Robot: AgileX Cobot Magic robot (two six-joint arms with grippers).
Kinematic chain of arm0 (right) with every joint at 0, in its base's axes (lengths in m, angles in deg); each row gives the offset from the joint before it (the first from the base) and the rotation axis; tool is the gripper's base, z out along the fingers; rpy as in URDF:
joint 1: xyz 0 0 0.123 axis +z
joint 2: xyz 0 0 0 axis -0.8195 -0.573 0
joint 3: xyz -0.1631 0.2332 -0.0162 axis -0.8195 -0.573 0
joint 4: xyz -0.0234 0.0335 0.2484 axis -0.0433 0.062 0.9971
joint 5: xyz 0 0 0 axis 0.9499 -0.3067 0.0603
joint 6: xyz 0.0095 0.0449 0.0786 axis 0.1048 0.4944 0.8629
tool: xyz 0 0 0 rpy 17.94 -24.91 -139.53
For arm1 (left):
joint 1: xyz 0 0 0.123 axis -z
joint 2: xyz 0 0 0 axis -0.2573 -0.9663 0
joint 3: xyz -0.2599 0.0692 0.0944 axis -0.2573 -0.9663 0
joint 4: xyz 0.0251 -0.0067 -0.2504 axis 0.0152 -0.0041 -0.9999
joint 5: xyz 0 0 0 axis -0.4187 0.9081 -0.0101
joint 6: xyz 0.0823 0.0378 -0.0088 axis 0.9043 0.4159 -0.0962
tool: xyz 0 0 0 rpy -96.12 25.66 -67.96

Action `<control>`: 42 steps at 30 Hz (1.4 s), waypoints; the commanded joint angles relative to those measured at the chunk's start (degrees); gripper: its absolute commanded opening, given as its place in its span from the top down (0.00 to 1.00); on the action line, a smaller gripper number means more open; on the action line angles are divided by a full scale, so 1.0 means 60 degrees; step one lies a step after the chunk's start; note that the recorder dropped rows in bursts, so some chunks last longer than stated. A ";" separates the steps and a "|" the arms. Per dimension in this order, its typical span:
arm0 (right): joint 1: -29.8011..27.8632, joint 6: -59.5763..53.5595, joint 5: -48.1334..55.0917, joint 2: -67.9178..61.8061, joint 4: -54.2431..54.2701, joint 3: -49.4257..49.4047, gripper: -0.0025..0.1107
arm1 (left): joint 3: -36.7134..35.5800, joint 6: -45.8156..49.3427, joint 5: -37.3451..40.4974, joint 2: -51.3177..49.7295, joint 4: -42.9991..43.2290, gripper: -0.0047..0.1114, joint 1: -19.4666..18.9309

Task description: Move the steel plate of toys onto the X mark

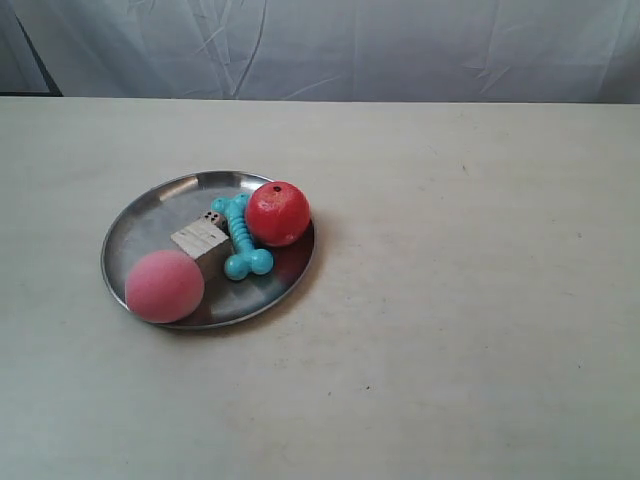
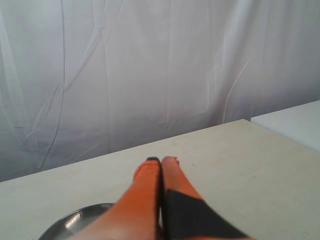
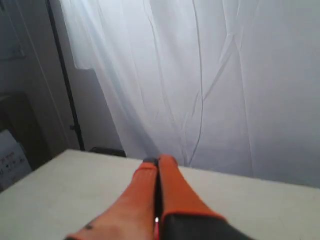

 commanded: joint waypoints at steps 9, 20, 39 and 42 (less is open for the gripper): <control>-0.0802 -0.0105 0.0482 0.3327 -0.0432 -0.0313 0.99 | -0.0047 0.0029 0.0034 0.0066 -0.0030 0.96 0.0036; -0.2010 -0.0047 0.0286 0.4298 -0.0174 -0.3794 0.99 | -0.0047 0.0029 0.0033 0.0066 -0.0014 0.96 0.0036; -0.2010 -0.0047 -0.1838 0.4458 0.0612 -0.5946 0.99 | -0.2886 -0.5880 -0.3524 0.0714 0.6939 0.96 0.0036; -0.2010 -0.0034 -0.1810 0.4458 0.0612 -0.5946 0.99 | -0.3486 -0.5880 -0.3620 0.0714 0.7528 0.96 0.0036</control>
